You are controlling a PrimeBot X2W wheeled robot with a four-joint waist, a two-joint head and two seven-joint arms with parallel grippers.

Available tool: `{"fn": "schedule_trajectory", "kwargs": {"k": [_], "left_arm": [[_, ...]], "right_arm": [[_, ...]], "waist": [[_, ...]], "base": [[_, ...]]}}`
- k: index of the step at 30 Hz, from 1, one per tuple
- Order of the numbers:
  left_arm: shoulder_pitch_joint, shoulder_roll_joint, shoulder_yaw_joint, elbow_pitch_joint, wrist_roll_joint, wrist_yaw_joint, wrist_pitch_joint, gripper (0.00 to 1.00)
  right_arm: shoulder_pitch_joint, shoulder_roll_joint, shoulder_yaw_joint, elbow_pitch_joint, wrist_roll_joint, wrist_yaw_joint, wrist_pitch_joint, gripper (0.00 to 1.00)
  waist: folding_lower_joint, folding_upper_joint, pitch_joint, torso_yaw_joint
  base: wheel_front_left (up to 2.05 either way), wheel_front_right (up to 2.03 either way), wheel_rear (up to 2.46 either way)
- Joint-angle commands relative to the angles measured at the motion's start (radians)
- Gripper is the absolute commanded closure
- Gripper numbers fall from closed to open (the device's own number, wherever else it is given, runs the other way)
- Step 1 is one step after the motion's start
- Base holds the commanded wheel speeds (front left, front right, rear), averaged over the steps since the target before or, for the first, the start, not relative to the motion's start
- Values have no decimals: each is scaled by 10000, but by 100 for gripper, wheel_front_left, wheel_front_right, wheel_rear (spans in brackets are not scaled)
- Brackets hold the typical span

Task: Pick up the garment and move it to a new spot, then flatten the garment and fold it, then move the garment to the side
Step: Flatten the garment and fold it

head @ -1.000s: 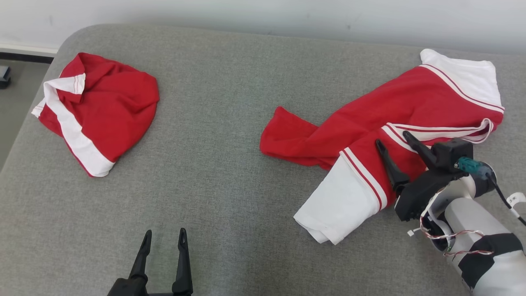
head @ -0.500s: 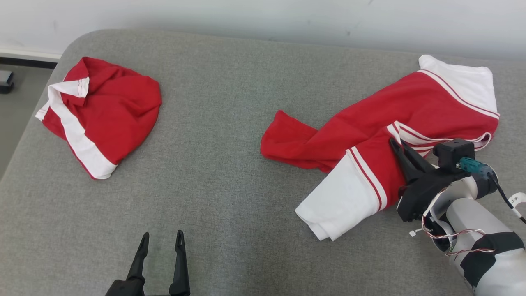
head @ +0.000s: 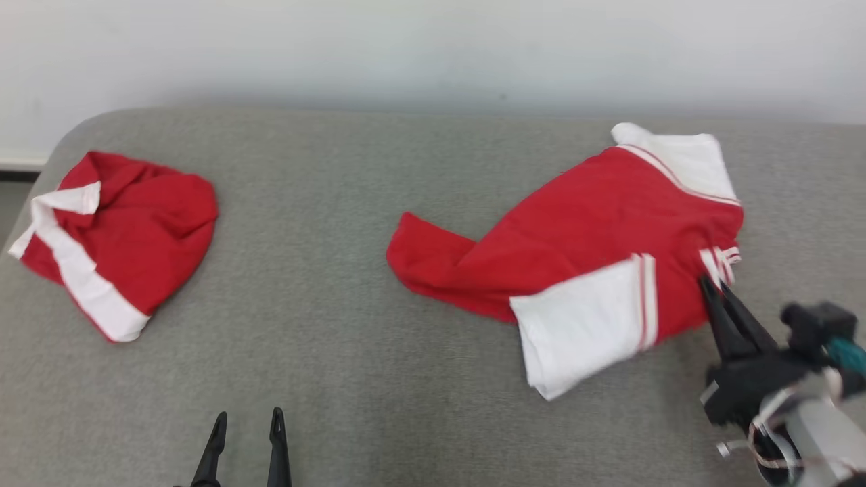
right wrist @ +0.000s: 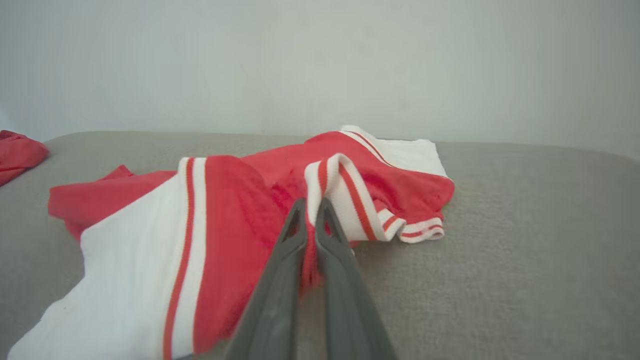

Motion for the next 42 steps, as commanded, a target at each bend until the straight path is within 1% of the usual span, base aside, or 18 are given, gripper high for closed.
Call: {"fn": "schedule_trajectory", "kwargs": {"k": [1, 2, 3, 4, 5, 6, 7, 8, 11, 15, 17, 22, 28, 32, 35, 38, 42], "left_arm": [[60, -6, 52, 26, 48, -39, -34, 0], [73, -3, 74, 40, 71, -77, -34, 0], [73, -3, 74, 40, 71, -77, -34, 0], [86, -3, 99, 58, 97, -101, -34, 0], [98, -4, 124, 66, 117, -85, -34, 0], [115, -3, 156, 73, 132, -74, -34, 0], [134, -4, 169, 79, 149, -69, -34, 0], [138, -6, 161, 81, 176, -81, -34, 0], [174, -4, 199, 103, 205, -107, -34, 0], [156, -4, 232, 127, 220, -148, -34, 0], [122, -4, 220, 138, 233, -173, -34, 0], [65, -4, 186, 185, 239, -165, -34, 0], [-173, -6, 170, 211, 244, -269, -34, 0], [-523, -6, -51, 73, 168, -303, -34, 0], [-1075, -4, -364, 208, 134, -356, -34, 0], [-1869, -3, -703, 520, 241, -549, -34, 0], [-3144, 6, -1021, 1441, 328, -672, -34, 0]], "right_arm": [[555, 65, -425, -109, -196, -22, -41, 100], [857, 122, -704, -183, -315, -22, -44, 100], [857, 122, -704, -183, -315, -22, -44, 100], [1115, 195, -941, -220, -442, -22, -42, 100], [1353, 254, -1190, -276, -555, -22, -45, 95], [1569, 268, -1440, -288, -731, -22, -44, 81], [1763, 319, -1717, -264, -860, -22, -46, 55], [1960, 388, -1992, -181, -995, -22, -43, 0], [2294, 595, -2899, -182, -1535, -22, -45, 0], [2534, 1076, -4077, -560, -2286, -22, -32, 0], [2595, 1337, -4236, -822, -2486, -22, -32, 0], [2363, 1803, -4048, -1724, -2780, -22, -36, 0], [2080, 2091, -3460, -3039, -2845, -22, -31, 0], [2040, 2259, -2953, -3946, -2822, -22, -30, 0], [2151, 2364, -2601, -4146, -2731, -22, -28, 0], [2083, 2420, -2255, -4131, -2647, -22, -30, 0], [1884, 2432, -2034, -4030, -2531, -22, -30, 0]], "waist": [[1, 1, -448, -639], [1, 1, -484, -731], [1, 1, -484, -731], [1, 1, -529, -840], [1, 1, -563, -932], [1, 1, -589, -1020], [1, 1, -608, -1099], [1, 1, -620, -1164], [1, 1, -650, -1315], [1, 1, -621, -1428], [1, 1, -601, -1441], [1, 1, -567, -1440], [1, 1, -539, -1430], [1, 1, -255, -1486], [1, 1, 89, -1538], [1, 1, 513, -1654], [1, 1, 1068, -1893]], "base": [[0, 0, 0], [0, 0, 0], [0, 0, 0], [0, 0, 0], [0, 0, 0], [0, 0, 0], [0, 0, 0], [0, 0, 0], [0, 0, 0], [0, 0, 0], [0, 0, 0], [0, 0, 0], [0, 0, 0], [0, 0, 0], [0, 0, 0], [0, 0, 0], [0, 0, 0]]}}
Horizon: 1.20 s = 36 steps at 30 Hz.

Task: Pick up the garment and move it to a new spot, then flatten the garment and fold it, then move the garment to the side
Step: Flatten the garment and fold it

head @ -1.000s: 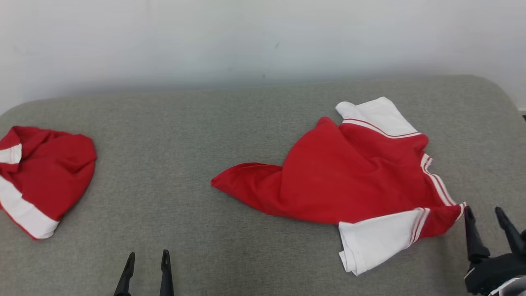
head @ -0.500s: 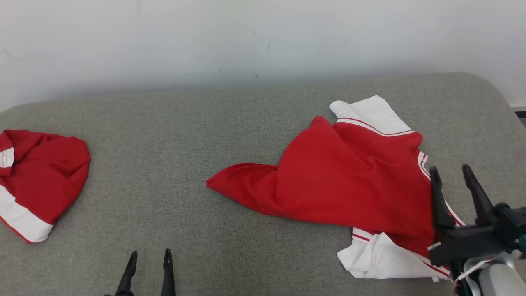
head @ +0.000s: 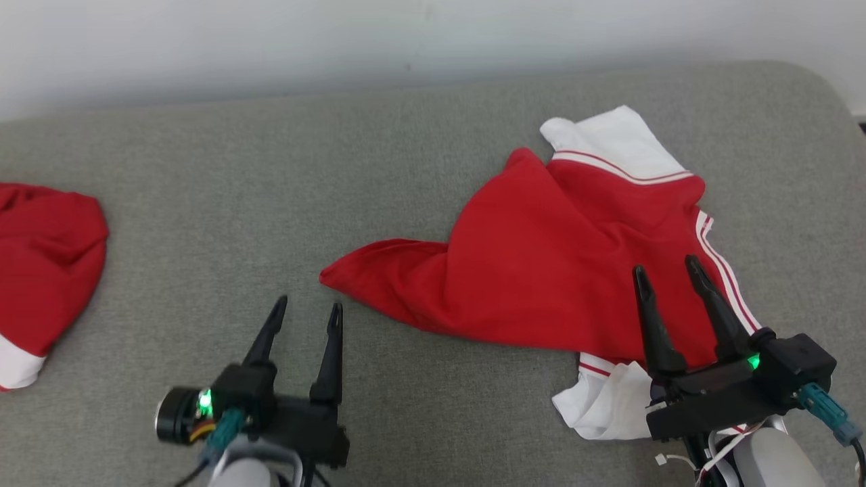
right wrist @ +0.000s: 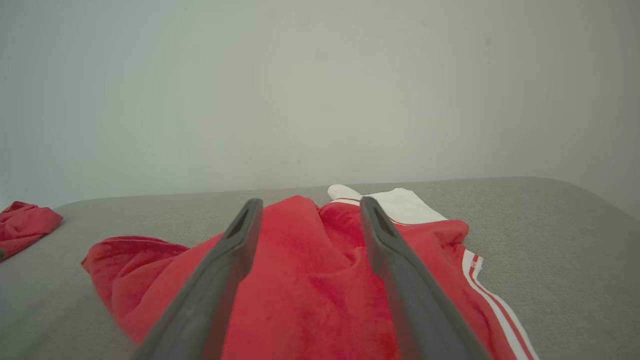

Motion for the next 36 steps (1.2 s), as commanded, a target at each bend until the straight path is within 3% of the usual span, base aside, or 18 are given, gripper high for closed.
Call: {"fn": "schedule_trajectory", "kwargs": {"k": [1, 14, 15, 16, 21, 29, 36], "left_arm": [[-772, 14, -68, 615, 76, -71, -34, 0], [-3686, 106, 238, 4795, 189, 15, -34, 0], [-3795, 104, 225, 5021, 171, -48, -34, 77], [-3862, 97, 219, 5166, 134, -74, -33, 100], [-3693, 58, 570, 4811, -183, -6, -34, 100], [-1599, 5, 1478, 1906, -958, 401, -34, 100], [-149, 9, 1730, 1601, -1686, 1022, -34, 100]], "right_arm": [[-181, 9, 61, 65, 74, -22, -9, 0], [-525, 9, 108, 302, 220, -22, -9, 0], [-513, 6, 83, 301, 222, -22, -9, 0], [-495, 3, 50, 313, 238, -22, -9, 0], [-281, 69, -142, 445, 196, -22, -9, 0], [207, 317, -104, 918, 148, -22, -9, 0], [418, 551, 39, 1321, 113, -22, -9, 0]], "waist": [[-1, -1, 670, -357], [-1, -1, 1500, -1021], [-1, -1, 1527, -1027], [-1, -1, 1538, -1028], [-1, -1, 1278, -756], [-1, -1, 223, 399], [-1, -1, -398, 896]], "base": [[0, 0, 0], [0, 0, 0], [0, 0, 0], [0, 0, 0], [0, 0, 0], [0, 0, 0], [0, 0, 0]]}}
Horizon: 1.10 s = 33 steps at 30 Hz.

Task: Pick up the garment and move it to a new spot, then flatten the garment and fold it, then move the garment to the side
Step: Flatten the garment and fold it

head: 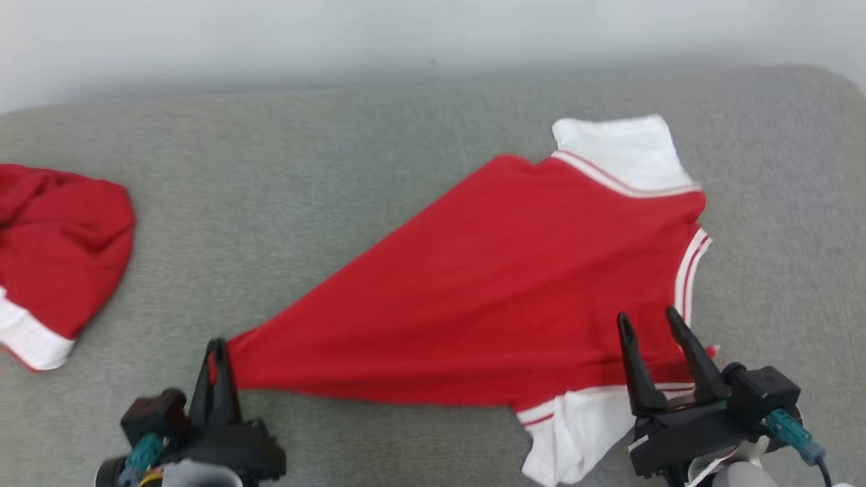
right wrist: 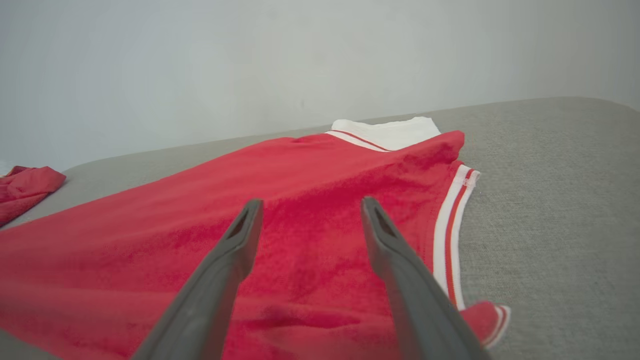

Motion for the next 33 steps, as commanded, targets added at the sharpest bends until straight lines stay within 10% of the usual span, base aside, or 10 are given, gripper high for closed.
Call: {"fn": "schedule_trajectory", "kwargs": {"k": [1, 21, 23, 24, 33], "left_arm": [[295, 5, 135, 25, -162, 132, -34, 100], [-668, 2, 792, 1560, 149, 485, -34, 100], [-833, 10, 1015, 1723, 180, 620, -34, 70], [-929, 16, 1169, 1715, 142, 654, -34, 0], [-173, -2, 2261, -512, 208, 674, -34, 0]], "right_arm": [[119, 82, 38, 64, -38, -22, -9, 0], [-196, -85, 227, 187, 185, -22, -11, 0], [-244, -112, 177, 194, 216, -22, -9, 0], [-248, -110, 183, 202, 216, -22, -9, 0], [-90, 70, -35, 226, 192, -22, -9, 0]], "waist": [[1, -1, -636, 522], [1, -1, 4, -483], [1, -1, 92, -578], [1, -1, 124, -621], [1, -1, -64, -496]], "base": [[0, 0, 0], [0, 0, 0], [0, 0, 0], [0, 0, 0], [0, 0, 0]]}}
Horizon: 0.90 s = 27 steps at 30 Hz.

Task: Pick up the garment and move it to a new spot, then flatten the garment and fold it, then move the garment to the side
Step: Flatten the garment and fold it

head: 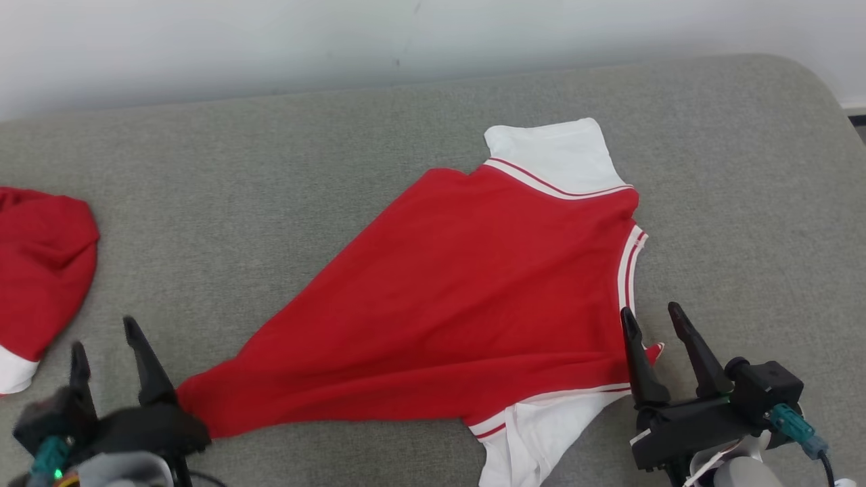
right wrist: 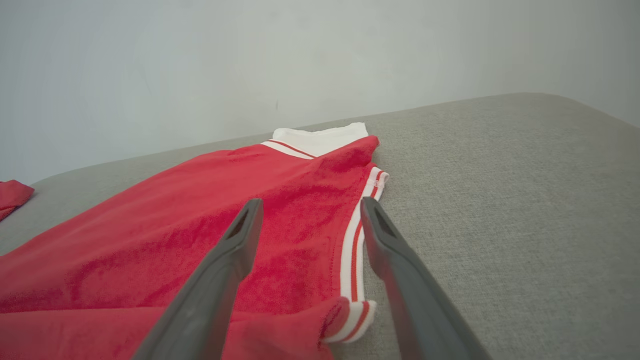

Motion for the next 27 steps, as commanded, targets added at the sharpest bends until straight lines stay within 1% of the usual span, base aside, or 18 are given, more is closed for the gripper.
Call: {"fn": "schedule_trajectory", "kwargs": {"k": [1, 7, 11, 13, 17, 20, 23, 27], "left_arm": [[327, -11, -126, -119, -12, 47, -34, 0], [1431, -12, -627, -531, -304, -119, -34, 0], [1953, -2, -1116, -332, -312, -353, -34, 0], [2168, -2, -1324, -225, -241, -425, -34, 0], [2438, -5, -1704, -212, -201, -394, -34, 0], [2602, 3, -1932, -162, -38, -505, -34, 0], [2690, 1, -1965, -171, 119, -631, -34, 0], [2793, -1, -1981, -186, 180, -694, -34, 0]], "right_arm": [[115, 74, 10, 26, 25, -22, -9, 0], [169, 170, 114, 87, 26, -22, -11, 0], [270, 180, 171, 143, 17, -22, -9, 0], [314, 173, 222, 182, 29, -22, -9, 0], [387, 162, 311, 295, 34, -22, -9, 0], [471, 134, 318, 462, 9, -22, -11, 0], [635, 140, 308, 768, -28, -22, -9, 0], [739, 186, 173, 1093, -100, -22, -11, 0]], "waist": [[0, 0, -139, 148], [0, 0, -394, 475], [0, 0, -593, 593], [0, 0, -670, 593], [0, 0, -808, 511], [0, 0, -936, 435], [0, 0, -1093, 360], [0, 0, -1193, 307]], "base": [[0, 0, 0], [0, 0, 0], [0, 0, 0], [0, 0, 0], [0, 0, 0], [0, 0, 0], [0, 0, 0], [0, 0, 0]]}}
